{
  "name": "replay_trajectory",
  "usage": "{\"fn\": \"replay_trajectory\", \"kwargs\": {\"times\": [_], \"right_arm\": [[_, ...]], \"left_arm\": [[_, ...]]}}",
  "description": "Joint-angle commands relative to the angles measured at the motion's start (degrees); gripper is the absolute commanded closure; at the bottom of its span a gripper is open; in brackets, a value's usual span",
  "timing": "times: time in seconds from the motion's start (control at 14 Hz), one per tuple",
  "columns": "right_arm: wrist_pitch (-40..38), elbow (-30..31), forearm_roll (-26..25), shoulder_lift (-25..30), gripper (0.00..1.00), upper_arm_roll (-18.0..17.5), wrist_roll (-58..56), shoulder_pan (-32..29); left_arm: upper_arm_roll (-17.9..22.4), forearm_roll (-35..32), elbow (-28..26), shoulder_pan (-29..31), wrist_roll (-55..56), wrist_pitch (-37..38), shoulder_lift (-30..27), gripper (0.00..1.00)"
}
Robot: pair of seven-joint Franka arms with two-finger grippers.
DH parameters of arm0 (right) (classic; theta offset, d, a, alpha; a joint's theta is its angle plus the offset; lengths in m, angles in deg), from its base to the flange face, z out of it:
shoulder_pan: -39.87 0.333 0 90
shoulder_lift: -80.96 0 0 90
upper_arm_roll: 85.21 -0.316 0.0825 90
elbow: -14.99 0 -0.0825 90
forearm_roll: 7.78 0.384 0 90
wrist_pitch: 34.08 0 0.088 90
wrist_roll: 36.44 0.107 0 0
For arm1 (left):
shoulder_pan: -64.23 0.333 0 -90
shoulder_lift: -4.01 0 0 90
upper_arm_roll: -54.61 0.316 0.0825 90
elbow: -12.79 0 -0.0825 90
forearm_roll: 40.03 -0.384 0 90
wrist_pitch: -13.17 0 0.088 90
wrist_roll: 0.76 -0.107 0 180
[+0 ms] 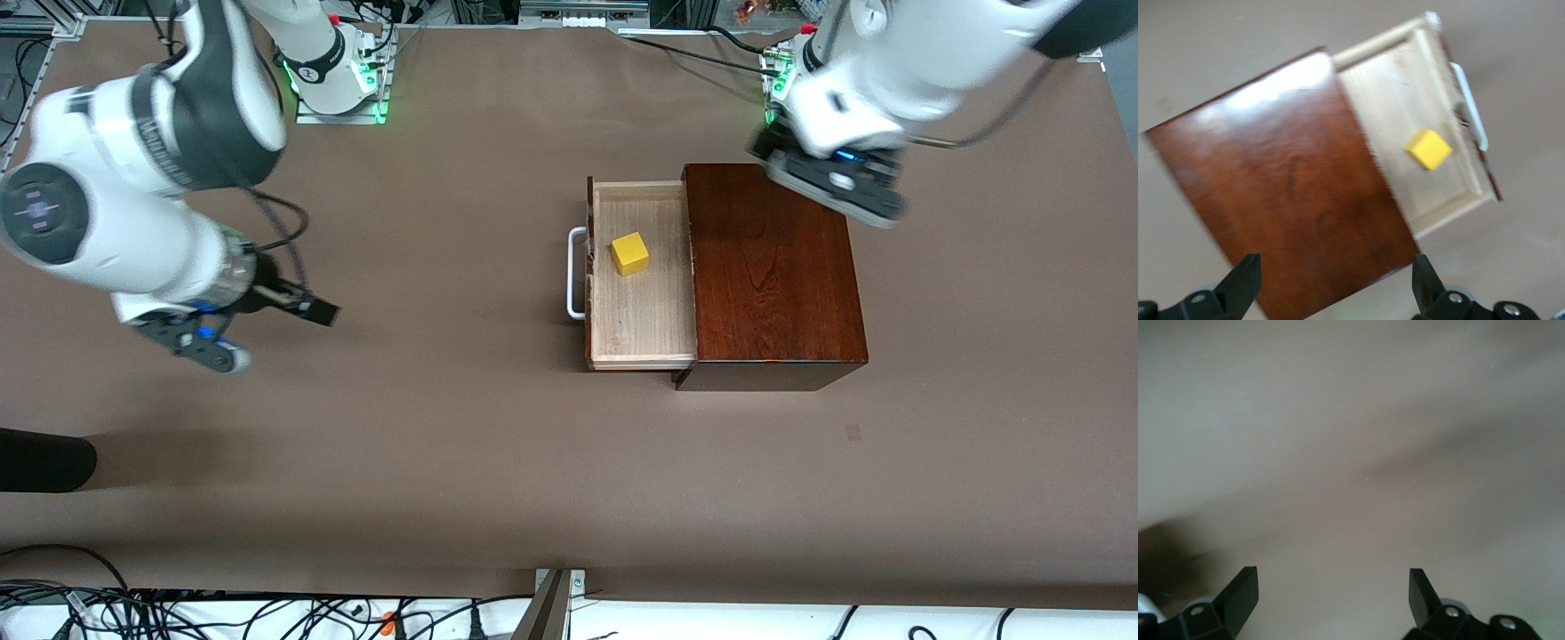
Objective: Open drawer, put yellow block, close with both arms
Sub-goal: 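Lower the left gripper to the drawer handle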
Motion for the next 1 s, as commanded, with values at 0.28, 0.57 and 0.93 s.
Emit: {"fn": "replay_trajectory", "kwargs": {"times": [0.28,0.57,0.93], "right_arm": [[-1.84,3.87,-0.01,3.63,0.00,8.89,-31.65,-4.02],[0.96,10.88,-6.94,10.56,0.00,1.35,-37.12,-11.40],[4.73,18.88,-11.34,18.03,0.00,-15.43,-36.68,-26.60]], "left_arm": [[-5.39,-4.57,13.35,-12.20,-17.06,-1.62,17.01,0.00],[-5.22,-10.30,13.88,-20.47,-29.45,-8.12,22.81,0.00],[-5.13,-16.18,15.64,-25.23,-38.45,-16.91,31.60,0.00]]}}
